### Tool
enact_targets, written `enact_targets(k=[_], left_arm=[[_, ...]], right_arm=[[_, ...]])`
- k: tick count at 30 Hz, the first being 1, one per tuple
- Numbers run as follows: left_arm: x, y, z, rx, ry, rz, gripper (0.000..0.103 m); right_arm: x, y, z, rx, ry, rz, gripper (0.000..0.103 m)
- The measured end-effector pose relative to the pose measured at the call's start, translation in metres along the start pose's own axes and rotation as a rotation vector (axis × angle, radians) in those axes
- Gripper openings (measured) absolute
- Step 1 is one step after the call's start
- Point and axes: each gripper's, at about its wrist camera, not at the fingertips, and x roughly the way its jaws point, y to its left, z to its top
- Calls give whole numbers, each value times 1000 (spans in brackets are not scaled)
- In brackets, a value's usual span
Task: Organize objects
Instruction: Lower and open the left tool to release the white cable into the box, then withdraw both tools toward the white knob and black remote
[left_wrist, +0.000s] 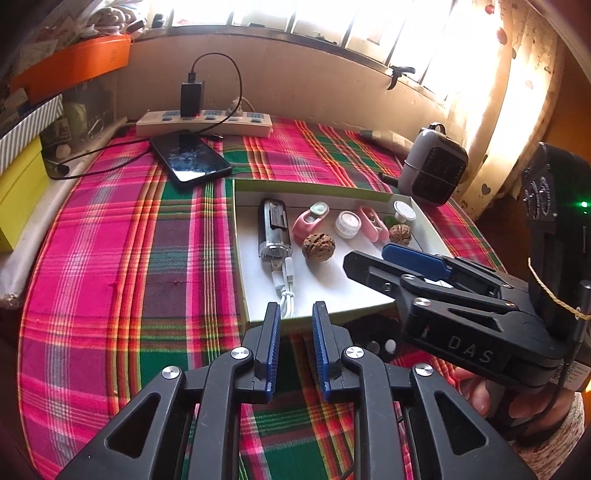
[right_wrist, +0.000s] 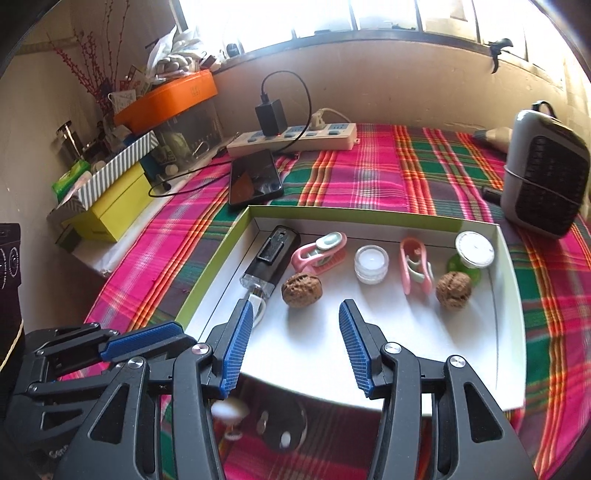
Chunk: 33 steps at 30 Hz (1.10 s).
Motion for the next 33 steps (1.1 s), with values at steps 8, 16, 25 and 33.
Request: enact_targets(k=[8, 16, 25, 33], left_arm=[[-9, -4, -17, 12, 1, -19, 19], [-9, -7, -33, 19, 20, -49, 22], [1, -8, -40, -8, 33, -104, 31], [14, -12, -34, -6, 41, -93, 32]], right_arm=[[-25, 0, -19, 17, -27, -23, 50], [-41, -9, -43, 41, -45, -43, 50], [-49, -23, -67, 97, -34, -64, 50], [-53, -26, -75, 117, -33, -61, 50]])
